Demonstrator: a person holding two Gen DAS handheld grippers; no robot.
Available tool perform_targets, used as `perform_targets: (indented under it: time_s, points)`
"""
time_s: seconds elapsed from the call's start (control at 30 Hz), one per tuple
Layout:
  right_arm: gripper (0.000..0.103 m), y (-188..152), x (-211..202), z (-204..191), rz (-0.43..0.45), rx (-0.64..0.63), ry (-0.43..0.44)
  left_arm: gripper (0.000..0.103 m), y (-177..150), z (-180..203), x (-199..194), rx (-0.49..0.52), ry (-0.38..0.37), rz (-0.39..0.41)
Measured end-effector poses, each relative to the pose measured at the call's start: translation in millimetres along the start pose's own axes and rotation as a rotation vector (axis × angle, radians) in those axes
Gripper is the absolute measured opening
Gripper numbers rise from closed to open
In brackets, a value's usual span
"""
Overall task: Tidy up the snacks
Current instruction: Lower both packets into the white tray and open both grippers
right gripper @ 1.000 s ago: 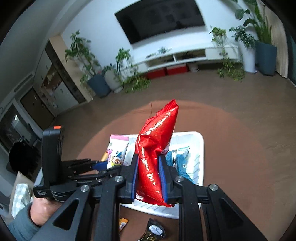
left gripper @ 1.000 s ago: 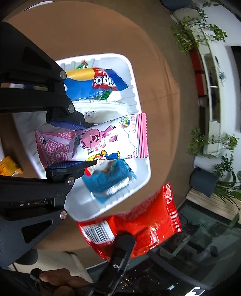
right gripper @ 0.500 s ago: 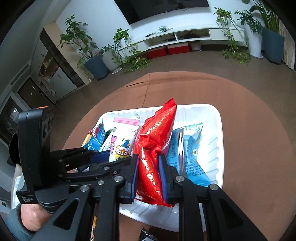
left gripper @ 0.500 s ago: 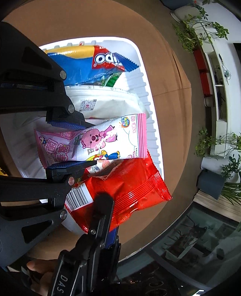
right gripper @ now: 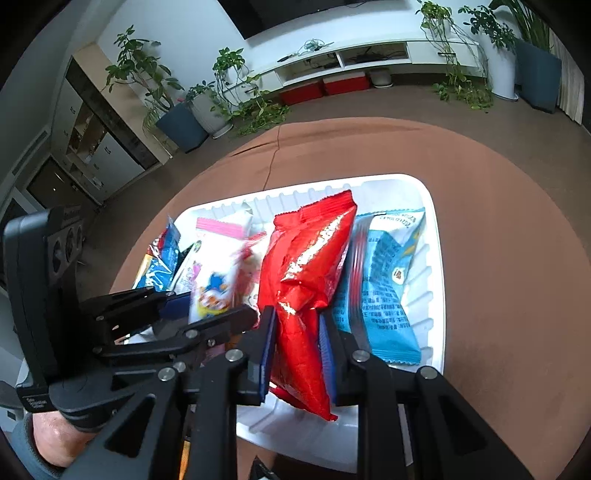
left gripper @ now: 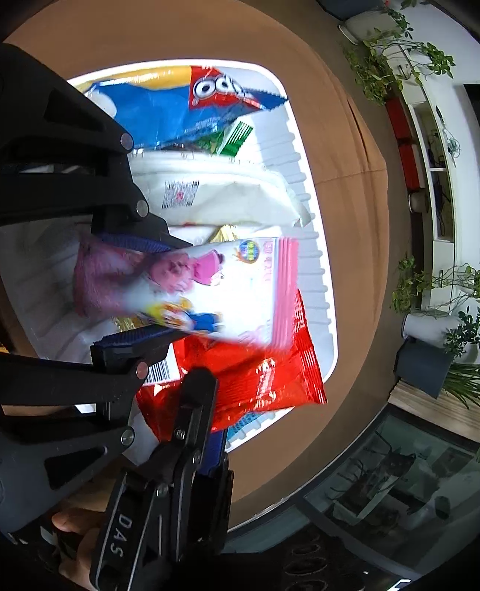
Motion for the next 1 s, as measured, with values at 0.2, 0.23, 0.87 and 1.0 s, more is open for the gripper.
perform_targets:
  time_s: [0.2, 0.23, 0.87, 1.0]
  points:
    - [0.028, -4, -4, -2, -0.001, -0.01, -0.017, 0.043, 3, 0, -2, -0.018, -0.017, 0.014]
    - [0.028, -4, -5, -3, 0.002, -0.012, -0.018, 0.045, 3, -2, -5, -0.02, -0.019, 0.02]
    - [0.083, -18, -85, -2, 0.176, 0.094, 0.058, 0.103, -22, 13, -95, 0.012, -0.021, 0.164]
    - [0.084, -41, -115, -7, 0.222, 0.113, 0.086, 0.103, -49, 20, -119, 0.053, -0.016, 0.179]
Point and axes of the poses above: each gripper's, at about its wrist camera, not at the fingertips, and x roughly the way its jaws point, z to its right, y to its top, the point moved 2 cm from there along x, roughly the way its jaws point, and after that the axes turned 5 degrees about -y, right-handed, at the moved point
